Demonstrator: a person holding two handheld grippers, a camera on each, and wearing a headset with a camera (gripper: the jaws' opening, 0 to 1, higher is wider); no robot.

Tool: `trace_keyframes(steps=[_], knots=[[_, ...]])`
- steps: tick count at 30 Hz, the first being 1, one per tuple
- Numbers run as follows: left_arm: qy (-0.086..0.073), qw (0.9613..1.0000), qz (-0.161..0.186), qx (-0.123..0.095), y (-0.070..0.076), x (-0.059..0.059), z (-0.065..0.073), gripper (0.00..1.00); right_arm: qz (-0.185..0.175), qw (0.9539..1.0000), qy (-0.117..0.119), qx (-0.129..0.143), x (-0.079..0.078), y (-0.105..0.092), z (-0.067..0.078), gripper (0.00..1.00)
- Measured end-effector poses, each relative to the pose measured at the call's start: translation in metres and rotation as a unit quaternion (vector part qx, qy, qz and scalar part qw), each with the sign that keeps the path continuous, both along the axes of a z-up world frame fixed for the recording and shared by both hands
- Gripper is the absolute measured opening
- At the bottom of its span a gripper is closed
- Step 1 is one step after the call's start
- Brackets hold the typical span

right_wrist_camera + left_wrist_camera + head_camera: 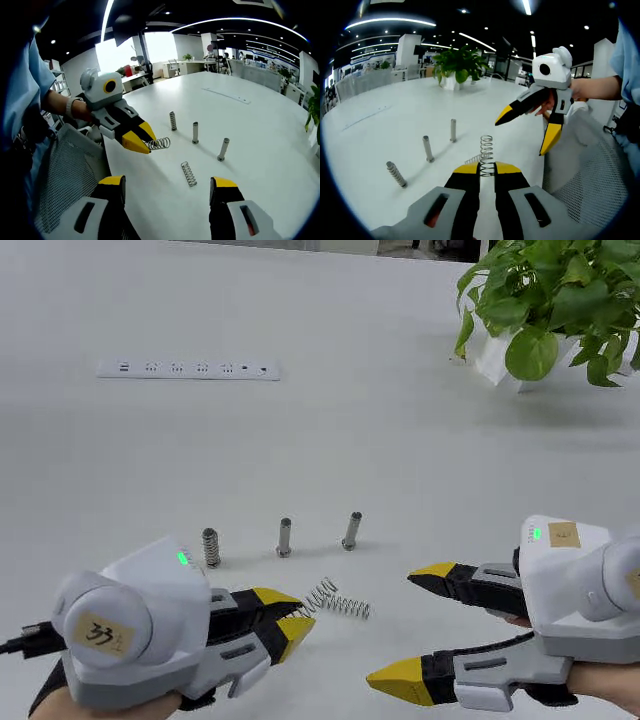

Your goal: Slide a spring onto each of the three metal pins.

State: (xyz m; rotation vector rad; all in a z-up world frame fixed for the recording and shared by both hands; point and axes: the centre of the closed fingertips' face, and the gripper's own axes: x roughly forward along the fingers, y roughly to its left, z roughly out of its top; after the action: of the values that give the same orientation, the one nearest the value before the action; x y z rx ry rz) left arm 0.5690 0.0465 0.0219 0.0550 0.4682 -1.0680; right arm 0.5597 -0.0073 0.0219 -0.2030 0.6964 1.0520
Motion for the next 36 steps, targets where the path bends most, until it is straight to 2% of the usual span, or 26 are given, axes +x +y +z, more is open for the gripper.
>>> trace_keyframes(steps=[4,5,7,10,15,21,23,30,36], knots=[[-0.004,0.9997,-0.022,-0.008,-0.009,-0.011,0.002,0.06,0.020,0.9998,0.004,0.007,0.001,0.004,0.009,0.57],[-0.006,0.9996,-0.025,-0.009,-0.010,-0.013,0.002,0.06,0.031,0.9993,0.012,0.015,-0.001,0.006,0.013,0.52],[-0.007,0.9995,-0.030,-0.012,-0.013,-0.015,0.003,0.06,0.041,0.9987,0.020,0.023,-0.001,0.009,0.017,0.43],[-0.010,0.9992,-0.037,-0.014,-0.015,-0.016,0.005,0.06,0.061,0.9978,0.020,0.018,-0.004,0.011,0.020,0.35],[-0.025,0.9980,-0.056,-0.013,-0.020,-0.018,0.007,0.06,0.088,0.9957,0.026,0.009,-0.007,0.013,0.022,0.31],[-0.034,0.9962,-0.080,-0.010,-0.023,-0.022,0.007,0.06,0.121,0.9920,0.035,-0.003,-0.012,0.014,0.023,0.27],[-0.043,0.9950,-0.090,-0.009,-0.023,-0.023,0.009,0.06,0.132,0.9904,0.041,-0.005,-0.014,0.014,0.023,0.24],[-0.058,0.9913,-0.118,-0.005,-0.024,-0.026,0.010,0.06,0.157,0.9862,0.049,-0.014,-0.019,0.017,0.021,0.19],[-0.059,0.9887,-0.137,-0.005,-0.024,-0.030,0.010,0.06,0.168,0.9841,0.056,-0.013,-0.024,0.021,0.021,0.12]])
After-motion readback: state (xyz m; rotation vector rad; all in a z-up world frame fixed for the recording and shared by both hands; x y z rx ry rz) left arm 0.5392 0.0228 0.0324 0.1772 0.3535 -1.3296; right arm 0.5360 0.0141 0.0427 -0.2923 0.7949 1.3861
